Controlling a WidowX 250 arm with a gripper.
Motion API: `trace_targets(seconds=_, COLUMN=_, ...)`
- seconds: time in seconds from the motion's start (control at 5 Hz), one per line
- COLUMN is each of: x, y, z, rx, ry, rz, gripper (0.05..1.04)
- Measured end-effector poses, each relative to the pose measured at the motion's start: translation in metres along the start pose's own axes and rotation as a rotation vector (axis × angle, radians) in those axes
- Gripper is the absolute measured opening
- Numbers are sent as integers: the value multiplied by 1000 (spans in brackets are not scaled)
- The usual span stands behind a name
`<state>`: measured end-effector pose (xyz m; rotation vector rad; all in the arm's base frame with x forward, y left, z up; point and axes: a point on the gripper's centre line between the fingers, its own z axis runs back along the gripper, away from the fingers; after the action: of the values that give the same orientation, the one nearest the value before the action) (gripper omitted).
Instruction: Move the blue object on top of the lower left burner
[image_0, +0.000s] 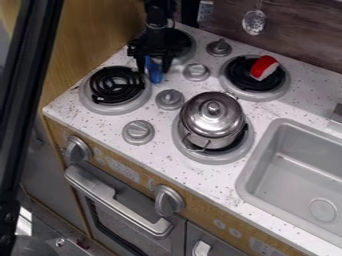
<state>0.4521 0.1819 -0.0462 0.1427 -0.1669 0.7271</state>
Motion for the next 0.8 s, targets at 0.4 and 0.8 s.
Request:
trace_targets(seconds=0.4, x=-9, y=4, z=-10, rx=16, ry=24, rz=2, gripper=270)
trace_targets(seconds=0.8, x=-19, y=4, z=6, rx=-16, ry=16, rz=-54, gripper=151)
